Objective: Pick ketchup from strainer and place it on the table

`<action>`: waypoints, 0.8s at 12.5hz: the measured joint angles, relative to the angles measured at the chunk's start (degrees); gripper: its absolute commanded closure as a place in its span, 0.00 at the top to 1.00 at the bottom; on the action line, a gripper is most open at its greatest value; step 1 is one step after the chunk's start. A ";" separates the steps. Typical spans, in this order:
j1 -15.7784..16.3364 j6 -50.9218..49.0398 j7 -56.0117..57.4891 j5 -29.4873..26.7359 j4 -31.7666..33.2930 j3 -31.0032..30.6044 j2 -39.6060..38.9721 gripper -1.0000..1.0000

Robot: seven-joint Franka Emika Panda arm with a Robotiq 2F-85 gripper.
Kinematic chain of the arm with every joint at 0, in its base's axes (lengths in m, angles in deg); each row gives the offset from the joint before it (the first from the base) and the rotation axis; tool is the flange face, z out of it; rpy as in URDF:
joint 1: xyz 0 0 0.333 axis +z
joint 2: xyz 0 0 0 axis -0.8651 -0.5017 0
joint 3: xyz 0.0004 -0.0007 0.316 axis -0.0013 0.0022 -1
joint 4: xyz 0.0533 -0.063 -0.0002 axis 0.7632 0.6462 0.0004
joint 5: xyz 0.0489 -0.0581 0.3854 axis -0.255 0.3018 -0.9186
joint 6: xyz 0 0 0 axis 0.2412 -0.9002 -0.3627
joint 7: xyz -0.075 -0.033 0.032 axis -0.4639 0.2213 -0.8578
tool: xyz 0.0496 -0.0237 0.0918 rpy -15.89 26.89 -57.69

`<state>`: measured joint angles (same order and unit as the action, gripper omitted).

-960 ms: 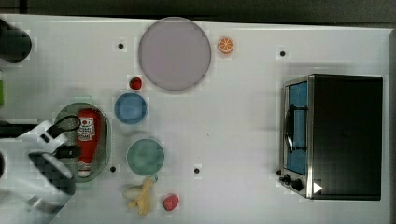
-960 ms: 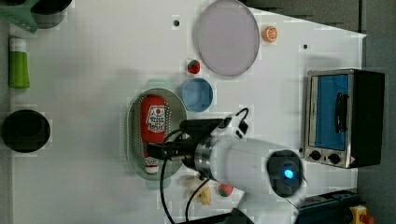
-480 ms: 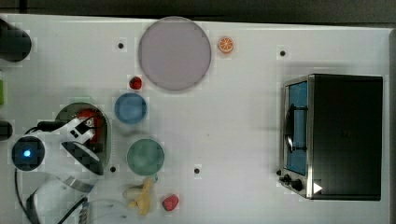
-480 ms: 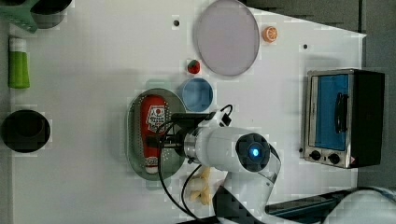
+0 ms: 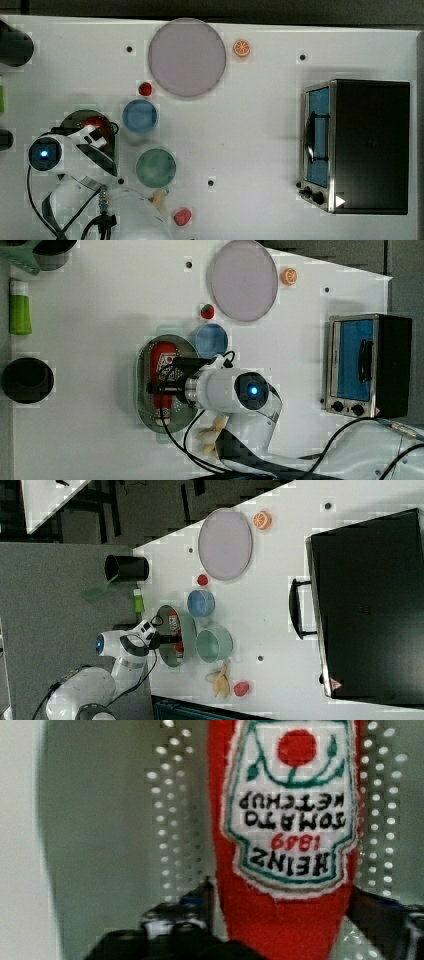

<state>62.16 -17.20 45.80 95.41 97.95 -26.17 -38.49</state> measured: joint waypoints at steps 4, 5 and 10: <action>0.79 -0.11 -1.12 0.56 0.00 0.53 0.64 0.60; 0.70 -0.95 -1.20 0.64 0.00 0.11 1.59 0.60; -0.56 -10.07 -1.52 -13.90 -0.67 -3.83 13.62 0.60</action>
<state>61.60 -27.27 44.28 81.51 97.28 -30.00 -24.87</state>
